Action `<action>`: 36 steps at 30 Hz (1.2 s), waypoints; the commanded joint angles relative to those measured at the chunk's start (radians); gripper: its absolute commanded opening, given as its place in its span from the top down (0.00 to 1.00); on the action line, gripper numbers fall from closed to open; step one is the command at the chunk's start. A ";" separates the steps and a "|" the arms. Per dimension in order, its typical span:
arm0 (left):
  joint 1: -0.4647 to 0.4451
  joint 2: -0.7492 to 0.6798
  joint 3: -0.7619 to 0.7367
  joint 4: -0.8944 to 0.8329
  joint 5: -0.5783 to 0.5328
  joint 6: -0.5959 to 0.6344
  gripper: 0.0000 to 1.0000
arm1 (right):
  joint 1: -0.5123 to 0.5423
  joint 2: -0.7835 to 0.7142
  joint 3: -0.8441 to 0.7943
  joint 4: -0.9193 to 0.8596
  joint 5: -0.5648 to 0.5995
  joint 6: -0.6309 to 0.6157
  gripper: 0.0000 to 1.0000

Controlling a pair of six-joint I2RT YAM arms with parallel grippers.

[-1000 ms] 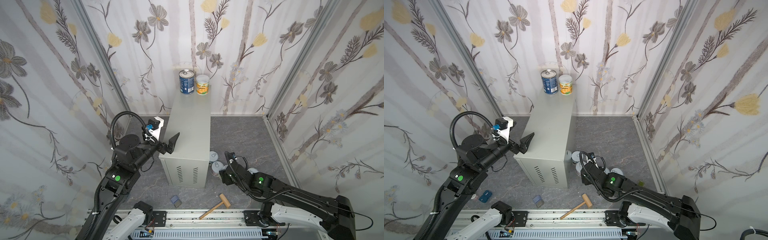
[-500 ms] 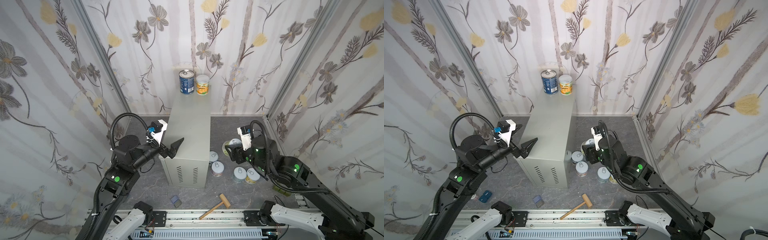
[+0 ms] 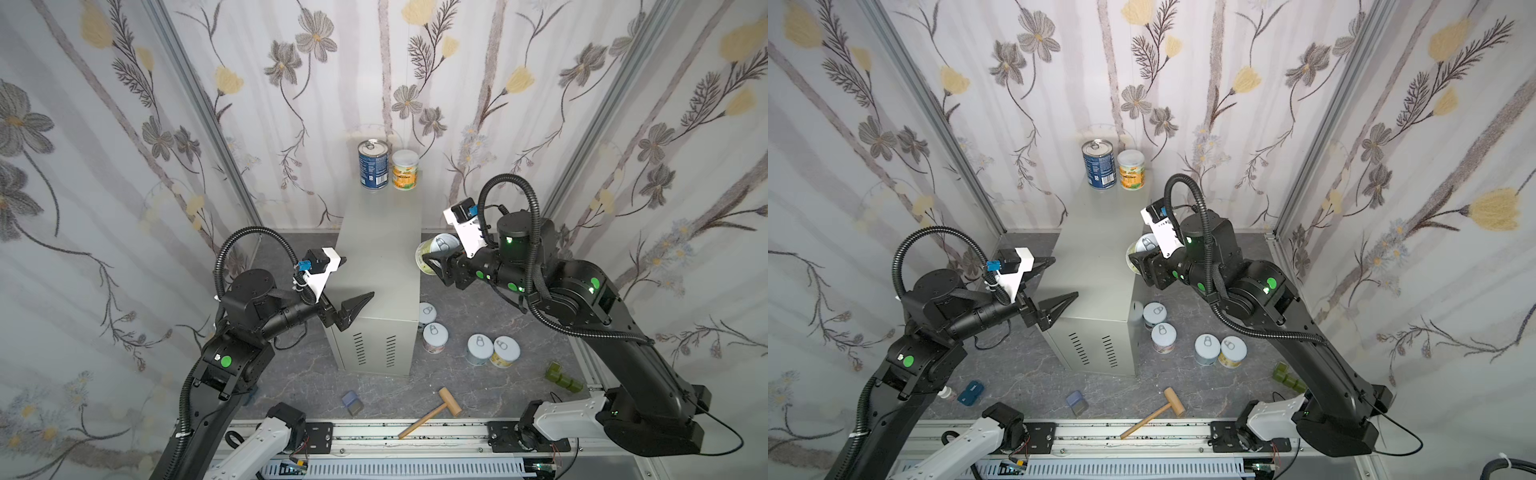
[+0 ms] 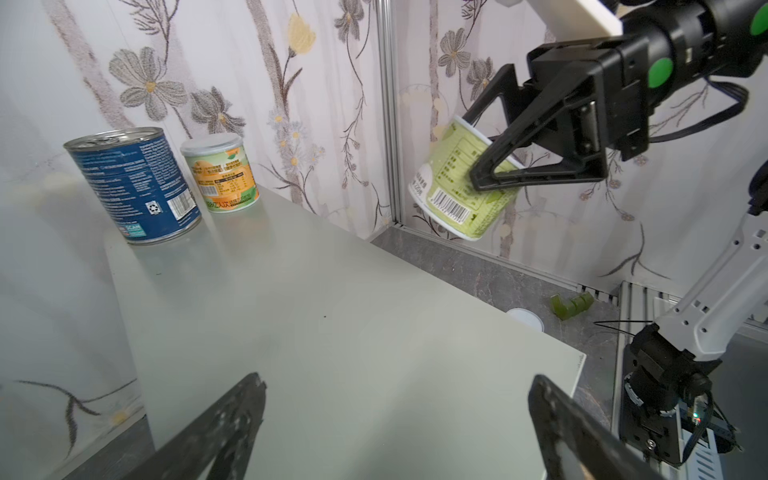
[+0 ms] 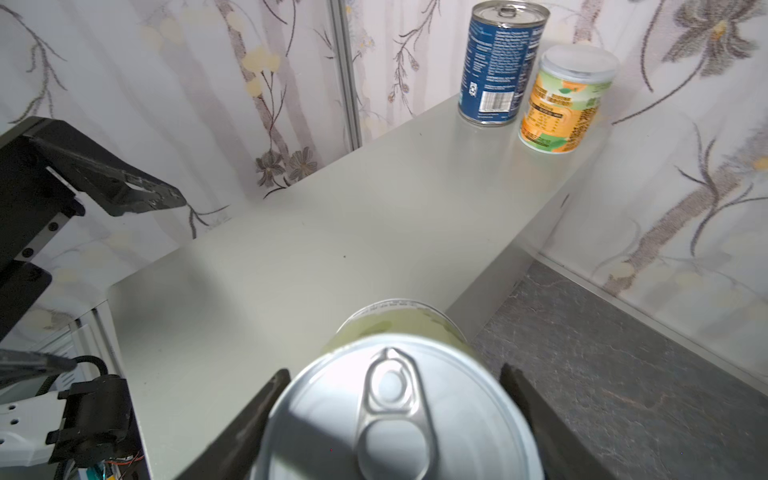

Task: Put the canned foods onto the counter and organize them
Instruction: 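Carry the green-label can with the right gripper onto the cabinet top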

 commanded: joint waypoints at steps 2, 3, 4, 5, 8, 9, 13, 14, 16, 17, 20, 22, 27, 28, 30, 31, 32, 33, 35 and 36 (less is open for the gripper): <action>0.005 -0.010 0.006 -0.023 0.054 0.021 0.00 | 0.001 0.063 0.092 0.017 -0.088 -0.054 0.54; 0.007 -0.014 0.004 -0.020 0.051 0.020 0.00 | 0.002 0.116 0.120 0.005 -0.102 -0.058 0.54; 0.009 -0.016 0.004 -0.018 0.051 0.020 0.00 | 0.004 0.148 0.157 -0.013 -0.109 -0.060 0.54; 0.012 -0.017 0.004 -0.014 0.052 0.017 0.00 | 0.010 0.174 0.189 -0.028 -0.112 -0.063 0.53; 0.024 -0.026 -0.001 0.002 0.071 0.004 0.00 | 0.032 0.258 0.278 -0.088 -0.108 -0.072 0.52; 0.029 -0.030 -0.004 0.010 0.077 -0.001 0.00 | 0.037 0.284 0.301 -0.107 -0.104 -0.075 0.52; 0.056 -0.043 -0.016 0.039 0.096 -0.018 0.00 | 0.052 0.350 0.363 -0.160 -0.087 -0.080 0.50; 0.061 -0.044 -0.017 0.047 0.101 -0.023 0.00 | 0.056 0.358 0.370 -0.165 -0.082 -0.080 0.50; 0.075 -0.044 -0.019 0.062 0.119 -0.037 0.00 | 0.058 0.371 0.381 -0.171 -0.077 -0.083 0.46; 0.080 -0.042 -0.023 0.070 0.126 -0.044 0.00 | 0.061 0.376 0.385 -0.171 -0.079 -0.084 0.43; 0.095 -0.041 -0.030 0.093 0.150 -0.064 0.00 | 0.066 0.387 0.397 -0.171 -0.079 -0.090 0.31; 0.099 -0.041 -0.031 0.099 0.153 -0.069 0.00 | 0.068 0.395 0.405 -0.168 -0.078 -0.093 0.24; 0.100 -0.044 -0.035 0.104 0.149 -0.069 0.00 | 0.071 0.422 0.419 -0.163 -0.084 -0.098 0.17; 0.100 -0.045 -0.036 0.105 0.150 -0.069 0.00 | 0.071 0.426 0.421 -0.162 -0.084 -0.098 0.15; 0.100 -0.044 -0.036 0.108 0.151 -0.068 0.00 | 0.072 0.433 0.428 -0.155 -0.083 -0.099 0.14; 0.100 -0.042 -0.038 0.107 0.152 -0.070 0.00 | 0.072 0.435 0.434 -0.150 -0.079 -0.098 0.13; 0.100 -0.039 -0.038 0.107 0.151 -0.069 0.00 | 0.072 0.435 0.442 -0.145 -0.078 -0.097 0.12; 0.100 -0.034 -0.038 0.108 0.150 -0.070 0.00 | 0.071 0.431 0.449 -0.140 -0.075 -0.097 0.11; 0.100 -0.018 -0.035 0.111 0.146 -0.076 0.00 | 0.069 0.413 0.454 -0.119 -0.070 -0.096 0.08; 0.100 -0.010 -0.032 0.117 0.143 -0.083 0.00 | 0.066 0.399 0.454 -0.107 -0.070 -0.093 0.07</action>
